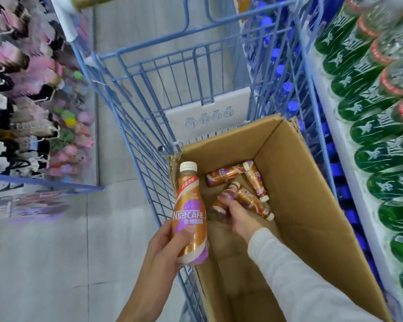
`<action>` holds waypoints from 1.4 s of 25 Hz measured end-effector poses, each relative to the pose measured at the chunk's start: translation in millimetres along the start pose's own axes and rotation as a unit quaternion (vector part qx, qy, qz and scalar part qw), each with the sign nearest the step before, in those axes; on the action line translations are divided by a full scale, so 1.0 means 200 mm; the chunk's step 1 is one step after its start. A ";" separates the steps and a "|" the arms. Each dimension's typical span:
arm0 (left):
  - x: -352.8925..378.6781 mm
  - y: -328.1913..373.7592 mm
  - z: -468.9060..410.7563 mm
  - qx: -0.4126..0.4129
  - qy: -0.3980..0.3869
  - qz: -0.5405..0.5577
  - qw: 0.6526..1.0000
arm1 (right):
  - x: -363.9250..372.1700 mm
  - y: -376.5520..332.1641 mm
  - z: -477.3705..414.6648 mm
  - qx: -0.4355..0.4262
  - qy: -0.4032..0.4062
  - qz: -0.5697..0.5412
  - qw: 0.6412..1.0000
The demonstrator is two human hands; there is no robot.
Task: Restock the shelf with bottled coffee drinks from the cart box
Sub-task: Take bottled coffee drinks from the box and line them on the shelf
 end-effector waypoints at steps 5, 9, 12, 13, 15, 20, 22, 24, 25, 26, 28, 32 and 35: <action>0.07 0.12 0.22 0.057 -0.084 -0.018 0.995 | -0.11 0.09 0.84 -0.106 -0.040 -0.057 0.992; 0.24 0.17 0.49 0.105 -0.169 -0.065 0.978 | -0.27 0.14 1.52 -0.243 -0.032 -0.119 0.962; 0.39 0.13 0.78 0.144 -0.228 -0.110 0.957 | -0.48 0.25 1.88 -0.315 0.013 -0.164 0.935; 0.45 0.10 0.87 0.159 -0.253 -0.128 0.946 | -0.56 0.31 1.97 -0.331 0.032 -0.179 0.926; 0.60 0.01 1.07 0.183 -0.307 -0.164 0.919 | -0.74 0.43 2.17 -0.368 0.065 -0.200 0.906; 1.02 -0.34 1.62 0.210 -0.420 -0.193 0.861 | -1.31 0.85 2.62 -0.431 0.156 -0.283 0.843; 1.15 -0.55 1.87 0.209 -0.458 -0.207 0.839 | -1.56 1.08 2.78 -0.450 0.191 -0.292 0.822; 1.24 -0.80 2.13 0.214 -0.488 -0.222 0.816 | -1.80 1.34 2.94 -0.468 0.225 -0.310 0.796; 1.27 -0.94 2.27 0.210 -0.500 -0.227 0.809 | -1.92 1.47 3.01 -0.477 0.241 -0.317 0.784; 1.31 -1.08 2.39 0.204 -0.512 -0.230 0.802 | -2.03 1.59 3.07 -0.483 0.254 -0.325 0.772; 1.37 -1.35 2.64 0.191 -0.546 -0.233 0.782 | -2.22 1.85 3.20 -0.490 0.282 -0.342 0.751; 1.50 -1.81 3.12 0.160 -0.605 -0.255 0.737 | -2.54 2.32 3.52 -0.514 0.319 -0.380 0.699; 1.58 -2.06 3.43 0.144 -0.646 -0.261 0.703 | -2.72 2.60 3.71 -0.533 0.341 -0.418 0.651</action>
Point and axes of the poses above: each hand's wrist, its own z-axis away from the middle knuckle, its own x-axis out of the palm, y = z × x, the point moved 8 cm from there along -z, towards the middle knuckle, and after that the axes turned 2 degrees about y, right-handed, at the moved point
